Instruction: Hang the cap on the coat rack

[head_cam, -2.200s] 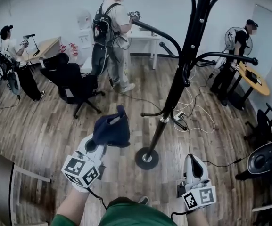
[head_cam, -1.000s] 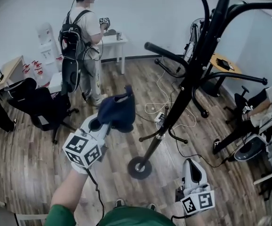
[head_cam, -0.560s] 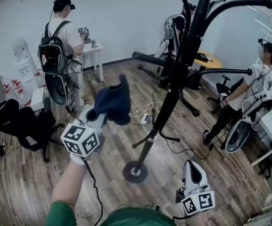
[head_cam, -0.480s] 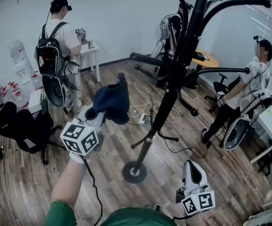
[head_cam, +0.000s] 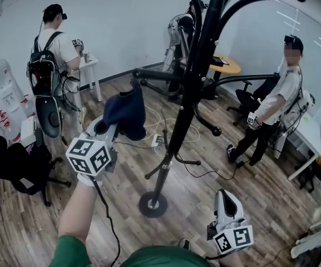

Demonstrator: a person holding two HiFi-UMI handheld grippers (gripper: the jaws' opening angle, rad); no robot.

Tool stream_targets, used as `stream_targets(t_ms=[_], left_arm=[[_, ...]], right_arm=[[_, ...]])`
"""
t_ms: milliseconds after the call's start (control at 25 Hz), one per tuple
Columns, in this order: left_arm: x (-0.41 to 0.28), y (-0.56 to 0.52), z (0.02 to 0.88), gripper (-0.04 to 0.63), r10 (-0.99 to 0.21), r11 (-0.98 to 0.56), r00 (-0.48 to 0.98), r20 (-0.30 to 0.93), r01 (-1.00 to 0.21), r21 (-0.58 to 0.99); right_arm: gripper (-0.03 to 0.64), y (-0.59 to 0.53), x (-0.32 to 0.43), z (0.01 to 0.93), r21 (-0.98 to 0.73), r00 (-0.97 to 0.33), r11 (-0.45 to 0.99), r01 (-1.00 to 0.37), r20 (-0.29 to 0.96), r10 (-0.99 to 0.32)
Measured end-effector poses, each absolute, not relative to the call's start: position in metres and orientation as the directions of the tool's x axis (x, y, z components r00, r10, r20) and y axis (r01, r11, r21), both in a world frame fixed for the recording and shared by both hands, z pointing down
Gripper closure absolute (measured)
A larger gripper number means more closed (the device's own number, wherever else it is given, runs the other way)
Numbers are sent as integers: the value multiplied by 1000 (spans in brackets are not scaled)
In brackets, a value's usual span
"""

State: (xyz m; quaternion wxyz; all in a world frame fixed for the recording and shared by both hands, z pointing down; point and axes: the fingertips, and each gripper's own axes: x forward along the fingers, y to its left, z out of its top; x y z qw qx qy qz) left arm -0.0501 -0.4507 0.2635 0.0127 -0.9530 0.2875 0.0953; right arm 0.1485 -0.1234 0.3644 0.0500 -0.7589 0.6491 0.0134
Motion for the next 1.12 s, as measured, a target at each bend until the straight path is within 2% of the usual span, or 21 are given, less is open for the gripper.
stream_targets(t_ms=[560,1120], left_arm=[[-21,-462,265,568,-490,-871,851,-186,-486,73],[17,-446,280,568,-407,-913,898,-167,-406,42]], right_arm=[[615,-115,149,365,-63,179,-175,-983,-77,-981],[615,-97,153,377,-89,210,-205,-975,-56,-976]])
